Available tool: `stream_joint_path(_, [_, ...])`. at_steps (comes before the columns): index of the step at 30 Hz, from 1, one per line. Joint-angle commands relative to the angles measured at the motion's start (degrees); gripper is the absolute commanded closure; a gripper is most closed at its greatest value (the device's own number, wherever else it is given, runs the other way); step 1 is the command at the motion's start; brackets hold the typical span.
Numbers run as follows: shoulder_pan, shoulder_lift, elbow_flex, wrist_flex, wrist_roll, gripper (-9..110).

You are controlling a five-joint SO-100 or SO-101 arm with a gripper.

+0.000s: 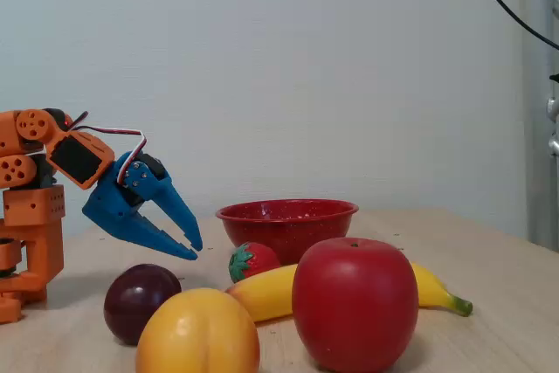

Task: Put plum in the red bowl.

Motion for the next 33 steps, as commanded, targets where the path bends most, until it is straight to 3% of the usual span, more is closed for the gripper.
stream_joint_path(1, [1.6, 1.0, 0.8, 0.1, 0.5, 101])
stream_joint_path(19, [1.8, -2.3, 0.0, -3.8, 2.9, 101])
stream_joint_path(33, [-1.7, -20.2, -16.7, -1.5, 13.7, 101])
